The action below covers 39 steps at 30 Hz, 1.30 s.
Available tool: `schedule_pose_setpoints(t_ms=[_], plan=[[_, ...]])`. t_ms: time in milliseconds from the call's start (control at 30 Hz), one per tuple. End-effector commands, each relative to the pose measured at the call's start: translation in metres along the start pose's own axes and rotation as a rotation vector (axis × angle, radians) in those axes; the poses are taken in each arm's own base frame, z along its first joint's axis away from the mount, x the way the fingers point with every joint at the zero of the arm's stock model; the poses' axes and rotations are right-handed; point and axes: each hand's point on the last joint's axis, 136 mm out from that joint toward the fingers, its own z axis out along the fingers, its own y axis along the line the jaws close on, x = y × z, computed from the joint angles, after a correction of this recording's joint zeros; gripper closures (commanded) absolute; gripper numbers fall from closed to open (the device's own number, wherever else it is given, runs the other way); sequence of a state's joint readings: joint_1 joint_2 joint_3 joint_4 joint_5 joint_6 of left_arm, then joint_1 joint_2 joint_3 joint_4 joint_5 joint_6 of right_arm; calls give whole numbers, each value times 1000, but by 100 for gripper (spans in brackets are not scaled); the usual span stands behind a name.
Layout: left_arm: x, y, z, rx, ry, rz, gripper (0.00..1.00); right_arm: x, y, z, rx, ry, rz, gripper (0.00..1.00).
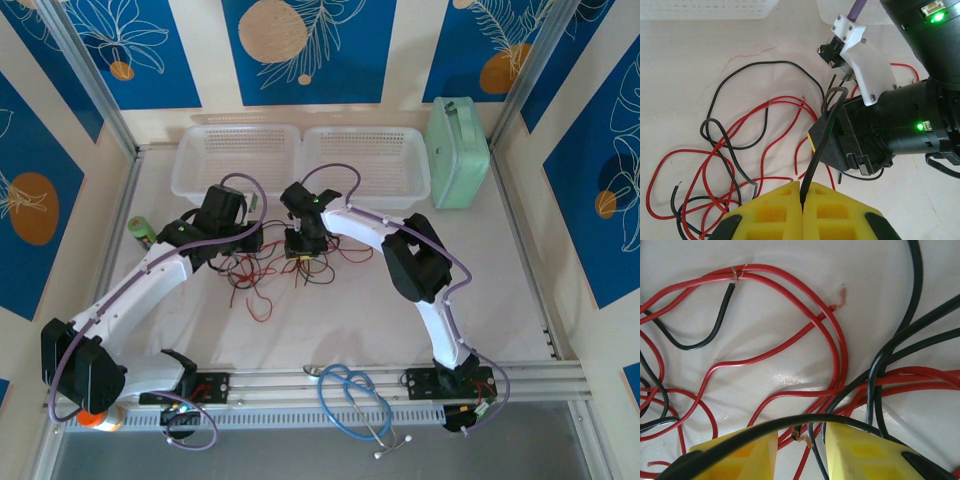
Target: Untangle the cables
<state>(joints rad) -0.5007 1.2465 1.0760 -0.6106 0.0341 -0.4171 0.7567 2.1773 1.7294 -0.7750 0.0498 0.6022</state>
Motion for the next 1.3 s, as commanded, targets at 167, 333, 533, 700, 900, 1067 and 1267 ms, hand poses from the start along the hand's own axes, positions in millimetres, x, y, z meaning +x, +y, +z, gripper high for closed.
schedule_pose_setpoints(t_ms=[167, 333, 533, 700, 900, 1067, 1267], plan=[[-10, -13, -5, 49, -24, 17, 100, -6, -6, 9, 29, 17, 19, 73], [-11, -17, -4, 67, -25, 14, 100, -13, -4, 9, 39, 5, 23, 74], [-12, -23, -3, 96, -24, 9, 100, -18, -6, 11, 79, -7, 14, 75], [-10, -24, -2, 106, -18, 9, 100, -17, -16, 21, 123, -2, 22, 78], [-6, -26, 0, 118, -6, 8, 100, -16, -20, 32, 140, 10, 35, 82], [-3, -26, -1, 118, -9, 7, 100, -16, -21, 35, 149, 10, 42, 91], [-1, -14, -2, 50, -10, 5, 100, -17, -14, 16, 132, -10, 33, 100]])
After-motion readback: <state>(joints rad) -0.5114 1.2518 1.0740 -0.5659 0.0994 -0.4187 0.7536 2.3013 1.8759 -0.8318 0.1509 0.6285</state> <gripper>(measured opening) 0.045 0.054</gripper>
